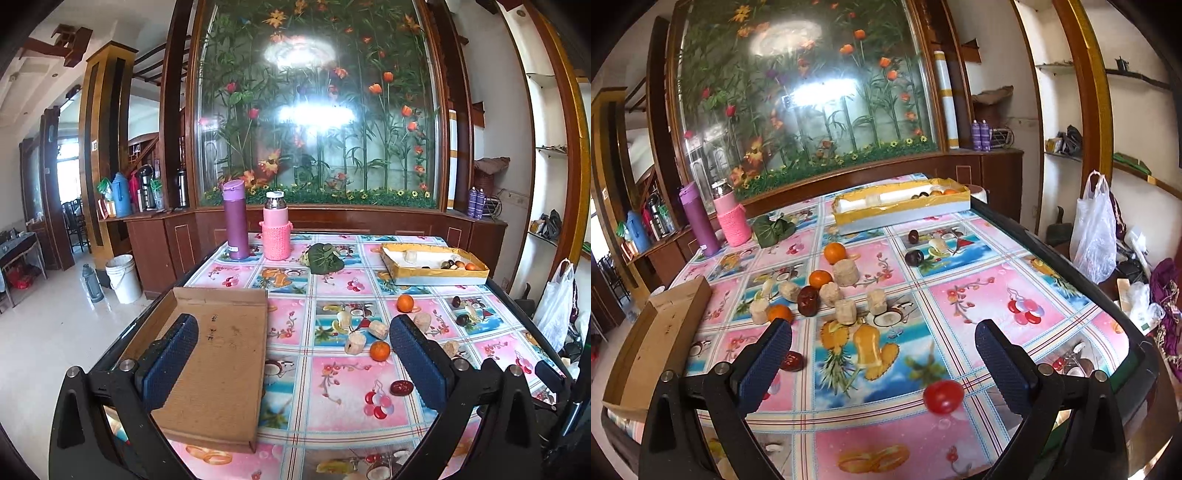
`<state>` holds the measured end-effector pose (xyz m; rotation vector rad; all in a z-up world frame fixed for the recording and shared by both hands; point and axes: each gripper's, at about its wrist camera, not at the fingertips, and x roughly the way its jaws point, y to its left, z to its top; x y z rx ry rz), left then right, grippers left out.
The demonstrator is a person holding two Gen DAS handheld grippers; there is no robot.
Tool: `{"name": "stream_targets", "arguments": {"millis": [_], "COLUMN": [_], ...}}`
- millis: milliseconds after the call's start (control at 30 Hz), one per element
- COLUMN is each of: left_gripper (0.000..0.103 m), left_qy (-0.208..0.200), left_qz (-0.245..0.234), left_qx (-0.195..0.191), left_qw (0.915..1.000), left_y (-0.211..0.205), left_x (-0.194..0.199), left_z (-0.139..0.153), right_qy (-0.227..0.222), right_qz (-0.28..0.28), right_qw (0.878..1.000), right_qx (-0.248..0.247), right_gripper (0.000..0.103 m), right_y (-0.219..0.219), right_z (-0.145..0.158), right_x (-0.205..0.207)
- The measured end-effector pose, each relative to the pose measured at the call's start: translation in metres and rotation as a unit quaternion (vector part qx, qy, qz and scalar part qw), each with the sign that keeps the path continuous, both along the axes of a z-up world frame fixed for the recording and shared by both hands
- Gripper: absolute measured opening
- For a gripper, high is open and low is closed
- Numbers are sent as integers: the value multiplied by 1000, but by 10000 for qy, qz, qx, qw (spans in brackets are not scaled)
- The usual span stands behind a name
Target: Organize fruits
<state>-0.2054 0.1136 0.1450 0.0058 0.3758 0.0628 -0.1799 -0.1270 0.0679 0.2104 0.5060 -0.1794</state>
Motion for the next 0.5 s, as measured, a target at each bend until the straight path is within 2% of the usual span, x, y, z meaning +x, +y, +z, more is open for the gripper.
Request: {"name": "stream_targets", "arguments": {"millis": [133,500], "left_gripper": [103,103], "left_qy": [54,235], "left_qz": [19,-142], "left_qx": [-45,-61], "left_qw": [10000,9996], "left_y": [1,-4], "left_x": [-5,-4], "left_z": [-1,-5], "right_qy": [-102,95], "right_qz": [31,292], "right_qw": [9998,9995], "right_qx": [-153,90], "right_gripper": [102,102], "right_y": [9,15], "right_z": [4,-8], "right_x": [-9,-7]}}
